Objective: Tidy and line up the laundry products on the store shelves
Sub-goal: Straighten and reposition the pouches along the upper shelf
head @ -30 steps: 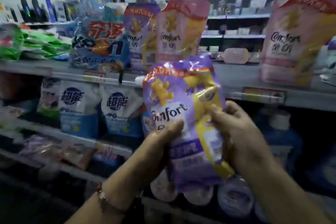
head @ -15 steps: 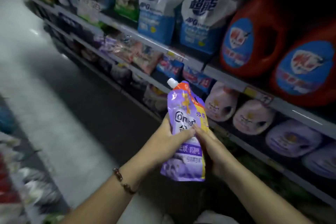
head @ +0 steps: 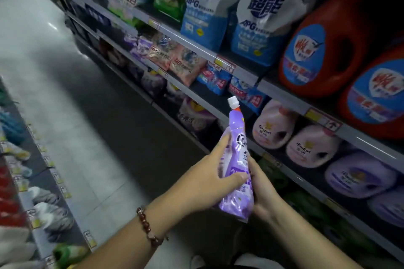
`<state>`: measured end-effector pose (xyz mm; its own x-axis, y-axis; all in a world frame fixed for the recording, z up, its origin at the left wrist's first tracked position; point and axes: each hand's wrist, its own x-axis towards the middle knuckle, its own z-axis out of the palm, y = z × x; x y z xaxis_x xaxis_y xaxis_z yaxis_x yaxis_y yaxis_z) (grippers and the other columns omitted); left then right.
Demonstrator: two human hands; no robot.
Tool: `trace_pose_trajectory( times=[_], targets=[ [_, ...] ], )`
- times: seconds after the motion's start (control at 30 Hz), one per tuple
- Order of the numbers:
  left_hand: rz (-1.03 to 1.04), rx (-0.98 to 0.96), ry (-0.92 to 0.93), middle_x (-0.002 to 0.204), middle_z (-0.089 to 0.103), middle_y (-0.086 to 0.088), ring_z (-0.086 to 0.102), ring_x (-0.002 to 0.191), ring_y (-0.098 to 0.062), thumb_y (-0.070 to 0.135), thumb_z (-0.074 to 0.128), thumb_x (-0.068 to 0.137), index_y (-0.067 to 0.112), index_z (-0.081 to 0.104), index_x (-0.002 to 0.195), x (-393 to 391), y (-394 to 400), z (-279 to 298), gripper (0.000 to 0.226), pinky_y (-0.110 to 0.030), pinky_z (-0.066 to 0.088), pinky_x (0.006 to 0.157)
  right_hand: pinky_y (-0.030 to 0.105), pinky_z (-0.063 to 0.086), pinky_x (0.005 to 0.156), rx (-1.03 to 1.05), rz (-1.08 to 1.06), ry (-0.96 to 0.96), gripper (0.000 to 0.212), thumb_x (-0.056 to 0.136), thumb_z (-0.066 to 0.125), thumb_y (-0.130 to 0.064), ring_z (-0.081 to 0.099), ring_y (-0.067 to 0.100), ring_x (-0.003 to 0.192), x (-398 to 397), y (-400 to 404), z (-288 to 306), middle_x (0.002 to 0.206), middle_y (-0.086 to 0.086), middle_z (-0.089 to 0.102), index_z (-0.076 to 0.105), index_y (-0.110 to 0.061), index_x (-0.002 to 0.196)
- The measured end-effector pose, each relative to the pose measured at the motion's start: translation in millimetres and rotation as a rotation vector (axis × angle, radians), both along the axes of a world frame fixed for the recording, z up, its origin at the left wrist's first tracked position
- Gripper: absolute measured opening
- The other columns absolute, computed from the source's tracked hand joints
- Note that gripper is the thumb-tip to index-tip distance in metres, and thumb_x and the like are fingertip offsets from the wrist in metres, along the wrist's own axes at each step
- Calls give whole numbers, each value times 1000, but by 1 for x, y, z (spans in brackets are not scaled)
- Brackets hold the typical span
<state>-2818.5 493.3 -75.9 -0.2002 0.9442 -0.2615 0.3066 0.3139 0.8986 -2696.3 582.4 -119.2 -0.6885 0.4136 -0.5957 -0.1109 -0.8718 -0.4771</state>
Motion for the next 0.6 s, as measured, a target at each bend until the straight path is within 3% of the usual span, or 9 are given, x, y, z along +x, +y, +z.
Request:
trace_pose_trajectory(
  times=[0.07,0.13,0.2,0.27,0.4,0.5,0.6],
  targets=[
    [27,37,-158,135,58,20,63,115,-2,53,70,81,60,13,147,0,3,-11,88,-38,51,101,53,52,93,81,15,-52,46,91,56,-43,67,37,106,6,4,0,122,22,66,69,-10,121],
    [110,70,-324,129,65,14,66,112,-6,35,72,89,40,29,148,2,6,-16,74,-35,54,98,57,49,96,228,-2,-120,46,90,63,-33,64,42,110,12,8,1,122,23,66,60,-9,129],
    [218,60,-473,119,72,4,70,106,-12,23,70,88,25,49,135,8,10,-22,51,-26,57,88,53,51,96,405,-28,-195,48,88,67,-21,65,38,110,17,12,4,120,17,68,52,-11,133],
    [348,7,-649,107,76,-7,74,92,-19,24,70,83,15,60,123,13,15,-32,42,-30,60,78,50,51,97,560,-3,-246,55,82,70,-16,66,31,110,21,12,11,120,9,69,50,-16,134],
    [487,-136,-951,109,73,-21,73,87,-33,28,80,73,7,65,122,10,21,-47,55,-53,56,91,50,48,102,749,99,-323,51,87,66,-7,67,21,111,31,13,26,120,-1,70,51,-30,130],
    [491,-168,-1082,108,72,-23,73,82,-33,32,69,77,5,67,117,11,28,-49,48,-47,60,80,48,49,100,880,189,-334,52,89,65,-4,67,16,110,37,19,43,120,-5,69,52,-38,126],
    [475,-150,-1126,104,73,-23,73,77,-32,31,66,78,5,67,114,13,40,-44,44,-45,60,74,46,52,96,1048,241,-458,53,86,69,-18,67,9,105,38,28,59,117,-14,69,49,-47,125]
  ],
)
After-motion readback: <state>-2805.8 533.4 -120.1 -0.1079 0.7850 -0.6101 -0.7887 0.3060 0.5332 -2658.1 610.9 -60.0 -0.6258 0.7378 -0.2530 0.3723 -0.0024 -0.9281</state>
